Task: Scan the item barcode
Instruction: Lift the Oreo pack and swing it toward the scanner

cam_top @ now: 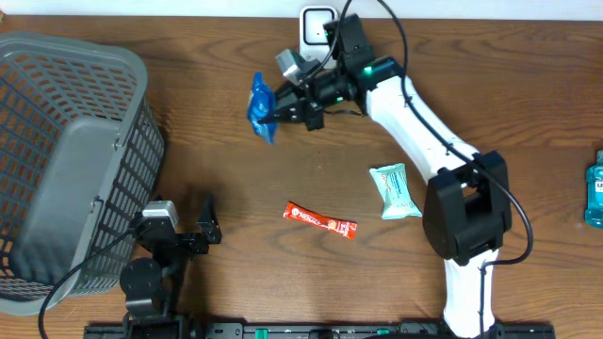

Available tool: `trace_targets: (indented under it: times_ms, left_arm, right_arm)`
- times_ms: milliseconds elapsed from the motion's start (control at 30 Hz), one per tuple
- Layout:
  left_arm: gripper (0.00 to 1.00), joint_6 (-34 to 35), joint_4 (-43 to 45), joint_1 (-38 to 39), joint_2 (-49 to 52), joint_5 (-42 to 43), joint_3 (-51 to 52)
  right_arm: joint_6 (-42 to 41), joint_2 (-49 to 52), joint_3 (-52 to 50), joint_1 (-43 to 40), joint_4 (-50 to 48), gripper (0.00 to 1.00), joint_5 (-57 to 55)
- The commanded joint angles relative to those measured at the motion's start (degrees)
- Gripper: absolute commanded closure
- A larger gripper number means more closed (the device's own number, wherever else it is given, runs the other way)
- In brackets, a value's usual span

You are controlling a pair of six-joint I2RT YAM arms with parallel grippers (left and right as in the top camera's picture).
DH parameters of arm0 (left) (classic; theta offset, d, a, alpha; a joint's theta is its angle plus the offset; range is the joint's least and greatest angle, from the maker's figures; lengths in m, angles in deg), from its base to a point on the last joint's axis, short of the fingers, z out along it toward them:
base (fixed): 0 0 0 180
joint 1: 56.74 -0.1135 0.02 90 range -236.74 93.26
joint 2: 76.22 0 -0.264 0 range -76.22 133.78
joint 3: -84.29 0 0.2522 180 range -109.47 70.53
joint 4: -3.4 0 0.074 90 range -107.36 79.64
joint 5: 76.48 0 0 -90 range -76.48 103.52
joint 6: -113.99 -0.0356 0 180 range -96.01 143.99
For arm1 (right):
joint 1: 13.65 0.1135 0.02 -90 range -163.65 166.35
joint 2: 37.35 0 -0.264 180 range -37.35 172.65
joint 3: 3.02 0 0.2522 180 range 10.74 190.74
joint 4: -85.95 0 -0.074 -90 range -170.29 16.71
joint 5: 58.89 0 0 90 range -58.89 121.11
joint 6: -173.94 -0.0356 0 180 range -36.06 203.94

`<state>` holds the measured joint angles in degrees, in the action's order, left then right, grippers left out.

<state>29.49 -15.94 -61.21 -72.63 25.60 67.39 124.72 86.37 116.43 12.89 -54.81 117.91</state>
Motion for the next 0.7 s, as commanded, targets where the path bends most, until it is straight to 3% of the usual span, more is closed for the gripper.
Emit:
trace_targets:
  times_ms: [0,167,300,433,667]
  left_arm:
    - [0.02,-0.5,-1.2,-0.3,0.0,0.3,1.2]
    - [0.02,-0.5,-1.2,-0.3,0.0,0.3,1.2]
    - [0.02,-0.5,-1.2,-0.3,0.0,0.3,1.2]
    - [0.02,-0.5,-1.2,-0.3,0.0,0.3,1.2]
    - [0.02,-0.5,-1.2,-0.3,0.0,0.3,1.2]
  right_arm:
    - [-4.8,0.3,0.4,2.5,-7.5,0.99,1.9]
    - [-5.4,0.3,0.4,4.9,-12.0,0.99,-3.3]
    - [5.7,0.4,0.4,5.2,-13.6,0.99,2.6]
    - [5.6,0.4,0.4,4.8,-18.1,0.99,2.7]
    - [5.9,0.4,0.4,4.7,-17.5,0.99,2.7]
